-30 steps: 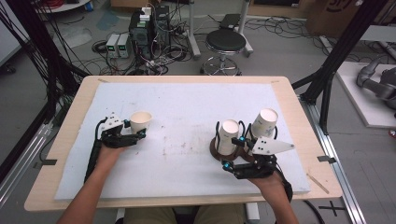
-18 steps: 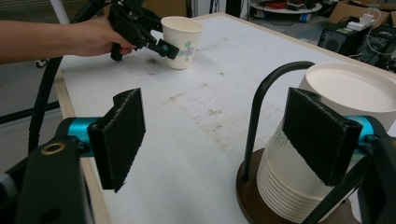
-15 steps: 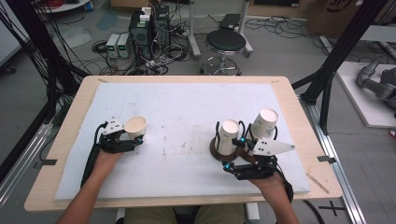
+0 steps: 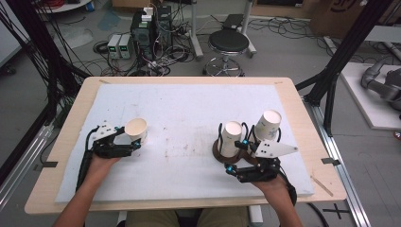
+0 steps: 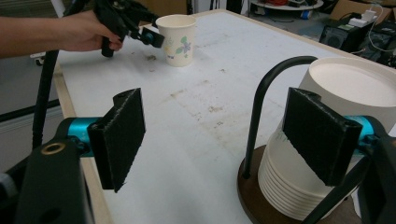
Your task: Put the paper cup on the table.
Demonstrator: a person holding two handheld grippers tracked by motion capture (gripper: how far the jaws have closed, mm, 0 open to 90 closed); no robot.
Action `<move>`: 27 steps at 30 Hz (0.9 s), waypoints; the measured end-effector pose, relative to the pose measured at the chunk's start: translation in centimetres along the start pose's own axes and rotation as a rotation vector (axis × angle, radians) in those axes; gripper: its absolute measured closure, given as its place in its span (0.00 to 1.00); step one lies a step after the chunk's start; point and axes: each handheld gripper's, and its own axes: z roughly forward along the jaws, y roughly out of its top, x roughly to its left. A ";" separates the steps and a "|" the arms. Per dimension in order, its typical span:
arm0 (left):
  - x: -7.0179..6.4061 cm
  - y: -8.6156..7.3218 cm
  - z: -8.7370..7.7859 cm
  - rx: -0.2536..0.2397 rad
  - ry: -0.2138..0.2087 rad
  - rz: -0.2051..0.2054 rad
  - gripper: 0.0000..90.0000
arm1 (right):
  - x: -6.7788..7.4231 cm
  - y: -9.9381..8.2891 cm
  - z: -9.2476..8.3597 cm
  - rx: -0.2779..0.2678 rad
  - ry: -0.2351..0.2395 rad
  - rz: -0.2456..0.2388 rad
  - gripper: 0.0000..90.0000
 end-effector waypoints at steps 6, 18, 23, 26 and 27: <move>-0.6 0.6 -2.9 -0.105 -0.033 -0.002 0.19 | 0.0 0.0 -0.1 0.010 -0.015 -0.003 0.24; -4.0 1.0 -5.8 -0.249 -0.154 0.004 0.19 | -0.2 -0.2 -1.1 0.011 -0.069 0.004 0.24; -4.6 0.8 -6.2 -0.261 -0.197 -0.014 0.19 | -0.3 -0.8 -2.0 0.011 -0.137 0.023 0.24; -4.8 0.7 -6.2 -0.255 -0.203 -0.009 0.19 | -0.5 -0.9 -2.4 0.006 -0.159 0.027 0.24; -4.8 0.7 -6.1 -0.256 -0.206 -0.012 0.19 | -0.6 -1.1 -2.7 0.005 -0.170 0.033 0.24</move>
